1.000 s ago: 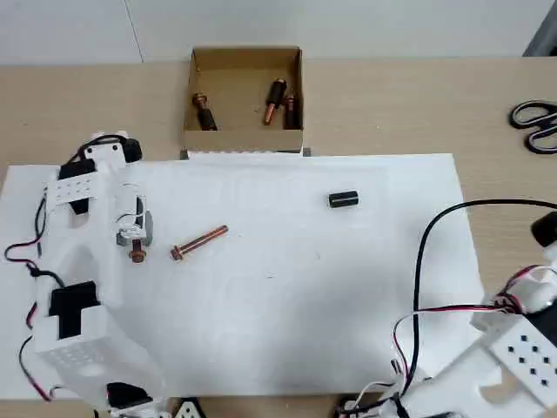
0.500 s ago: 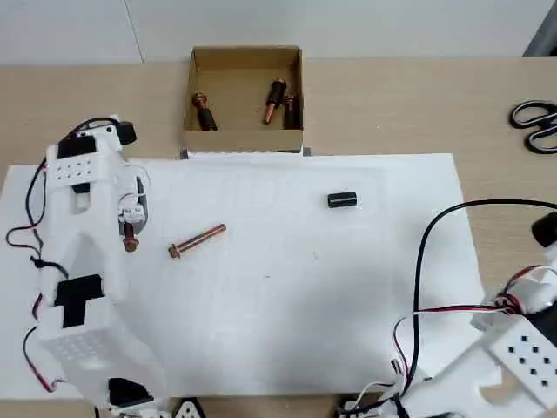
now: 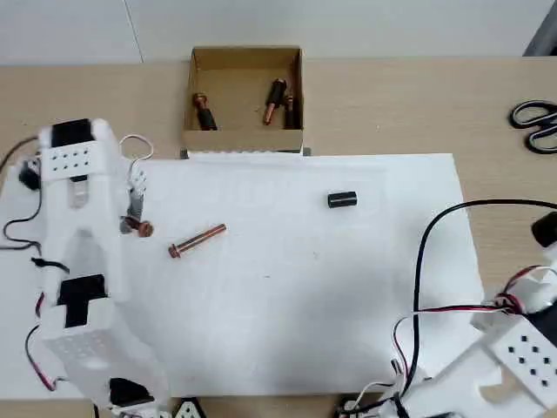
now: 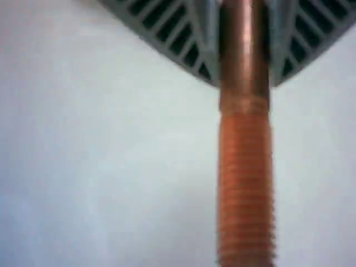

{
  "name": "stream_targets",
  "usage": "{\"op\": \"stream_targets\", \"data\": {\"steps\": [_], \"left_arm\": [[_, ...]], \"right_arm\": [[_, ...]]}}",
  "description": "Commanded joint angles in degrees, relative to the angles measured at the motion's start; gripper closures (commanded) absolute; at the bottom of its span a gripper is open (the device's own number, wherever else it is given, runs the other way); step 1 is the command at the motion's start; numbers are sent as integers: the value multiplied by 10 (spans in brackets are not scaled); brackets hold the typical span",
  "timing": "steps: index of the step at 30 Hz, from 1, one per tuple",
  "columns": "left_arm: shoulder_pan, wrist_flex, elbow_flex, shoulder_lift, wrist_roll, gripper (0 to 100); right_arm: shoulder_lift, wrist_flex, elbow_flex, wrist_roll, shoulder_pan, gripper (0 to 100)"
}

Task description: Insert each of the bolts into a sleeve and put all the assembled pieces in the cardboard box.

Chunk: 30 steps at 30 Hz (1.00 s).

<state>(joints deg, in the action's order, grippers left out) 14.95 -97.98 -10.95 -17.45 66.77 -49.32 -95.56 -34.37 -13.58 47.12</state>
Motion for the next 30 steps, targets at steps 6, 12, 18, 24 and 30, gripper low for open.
{"op": "stream_targets", "data": {"steps": [6, 12, 18, 24, 30], "left_arm": [[-2, 33, -24, 25, 200, 994], [0, 34, -24, 24, 200, 994], [1, 54, -26, 26, 200, 941], [-5, 48, -33, 26, 200, 784], [-4, 42, -49, 26, 171, 776]], "right_arm": [[-7, 10, 4, 7, 0, 995], [-7, 10, 4, 7, 0, 995], [-7, 10, 4, 7, 0, 995], [-7, 10, 4, 7, 0, 995], [-7, 10, 4, 7, 0, 995]]}}
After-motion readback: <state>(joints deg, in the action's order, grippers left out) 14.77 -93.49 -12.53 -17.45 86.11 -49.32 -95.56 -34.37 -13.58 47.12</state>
